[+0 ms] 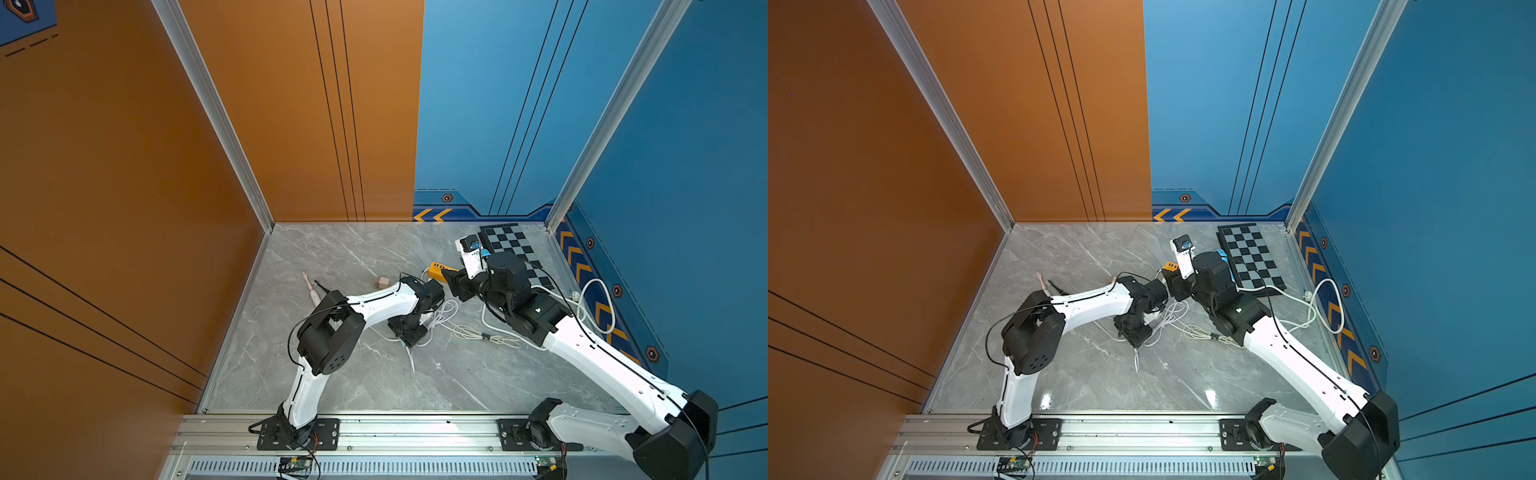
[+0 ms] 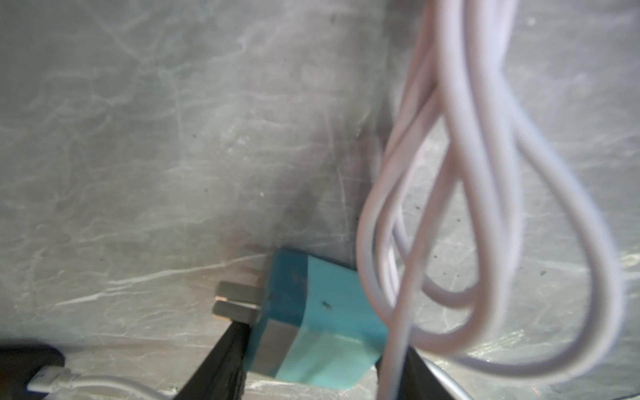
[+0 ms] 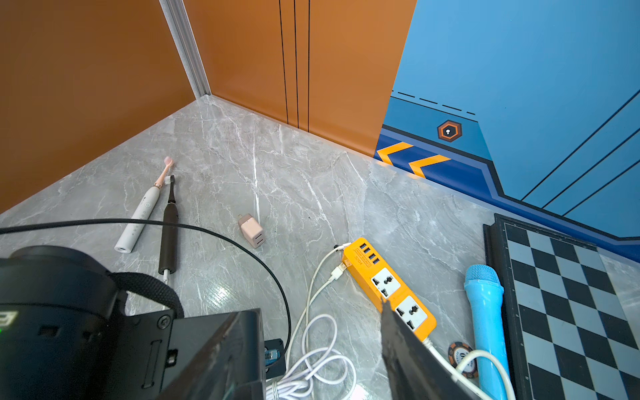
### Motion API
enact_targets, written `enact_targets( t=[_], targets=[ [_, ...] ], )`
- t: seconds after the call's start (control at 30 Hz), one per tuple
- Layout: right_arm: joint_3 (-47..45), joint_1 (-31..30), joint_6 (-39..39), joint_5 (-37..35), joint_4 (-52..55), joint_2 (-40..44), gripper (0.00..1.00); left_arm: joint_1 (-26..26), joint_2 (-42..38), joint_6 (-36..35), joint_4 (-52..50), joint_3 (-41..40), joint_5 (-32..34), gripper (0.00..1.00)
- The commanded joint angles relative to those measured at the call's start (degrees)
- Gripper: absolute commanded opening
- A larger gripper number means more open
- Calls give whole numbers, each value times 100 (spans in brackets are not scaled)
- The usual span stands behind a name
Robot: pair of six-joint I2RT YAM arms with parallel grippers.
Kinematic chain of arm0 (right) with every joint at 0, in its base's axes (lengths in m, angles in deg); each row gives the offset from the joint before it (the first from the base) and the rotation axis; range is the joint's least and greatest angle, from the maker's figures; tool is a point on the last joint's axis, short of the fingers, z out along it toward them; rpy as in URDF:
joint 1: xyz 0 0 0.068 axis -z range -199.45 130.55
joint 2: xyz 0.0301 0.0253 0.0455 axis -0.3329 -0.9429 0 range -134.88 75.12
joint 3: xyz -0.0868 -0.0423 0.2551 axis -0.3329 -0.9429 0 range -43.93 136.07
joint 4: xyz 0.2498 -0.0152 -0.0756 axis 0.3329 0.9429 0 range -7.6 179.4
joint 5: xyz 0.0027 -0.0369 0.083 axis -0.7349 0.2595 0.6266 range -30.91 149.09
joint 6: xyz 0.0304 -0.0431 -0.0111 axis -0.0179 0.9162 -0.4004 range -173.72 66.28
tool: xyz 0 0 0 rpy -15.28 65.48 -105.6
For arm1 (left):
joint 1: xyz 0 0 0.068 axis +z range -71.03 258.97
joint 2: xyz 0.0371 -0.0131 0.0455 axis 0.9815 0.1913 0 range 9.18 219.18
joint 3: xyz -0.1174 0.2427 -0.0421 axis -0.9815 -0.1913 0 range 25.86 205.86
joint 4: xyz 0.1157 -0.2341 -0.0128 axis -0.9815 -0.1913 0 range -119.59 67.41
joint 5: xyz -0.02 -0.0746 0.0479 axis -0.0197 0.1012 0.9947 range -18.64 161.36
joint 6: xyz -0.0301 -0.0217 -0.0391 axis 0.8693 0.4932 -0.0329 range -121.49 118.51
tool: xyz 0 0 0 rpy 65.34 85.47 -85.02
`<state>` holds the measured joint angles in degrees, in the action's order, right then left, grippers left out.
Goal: Charge the electric toothbrush
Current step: Pick up the plug from the center of the board.
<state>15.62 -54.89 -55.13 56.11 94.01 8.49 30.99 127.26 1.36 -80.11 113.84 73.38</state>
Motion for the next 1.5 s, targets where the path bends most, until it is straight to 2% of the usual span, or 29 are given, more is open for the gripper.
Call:
enact_targets(
  t=[0.0, 0.13, 0.27, 0.37, 0.5, 0.67, 0.77, 0.87, 1.0, 1.13, 1.23, 1.47],
  targets=[
    [-36, 36, -111, 52, 86, 82, 65, 246, -260, 175, 121, -59, -582, 34],
    [30, 114, -255, 120, 77, 58, 66, 870, -852, 474, 195, -95, -1664, 26],
    [50, 254, -501, 271, 34, 28, 66, 1594, -1236, 873, 435, -106, -3194, 23],
    [52, 316, -625, 298, 71, 28, 66, 1876, -1307, 1146, 625, -63, -4053, 21],
    [160, 428, -783, 367, 361, -33, 66, 1986, -1133, 1452, 735, 127, -4952, 21],
    [263, 533, -958, 727, 931, -168, 63, 2059, -940, 1579, 733, -57, -4966, 20],
    [109, 522, -904, 1373, 1075, -136, 58, 2126, -919, 1729, 726, -253, -5088, 17],
    [-297, 433, -1028, 1633, 868, 17, 52, 2140, -915, 1898, 731, -229, -5243, 13],
    [-1030, 144, -1798, 1558, 29, 335, 42, 2162, -814, 2109, 732, -15, -5477, 8],
    [-2068, -735, -1927, 740, -1218, 667, 36, 2197, -679, 2187, 731, 80, -5493, 8],
    [-2585, -1317, -1797, 170, -2387, 511, 36, 2232, -590, 2271, 728, 70, -5526, 7],
    [-2853, -1762, -2002, -816, -3776, -519, 32, 2296, -619, 2532, 729, 147, -5688, 7]
  ],
)
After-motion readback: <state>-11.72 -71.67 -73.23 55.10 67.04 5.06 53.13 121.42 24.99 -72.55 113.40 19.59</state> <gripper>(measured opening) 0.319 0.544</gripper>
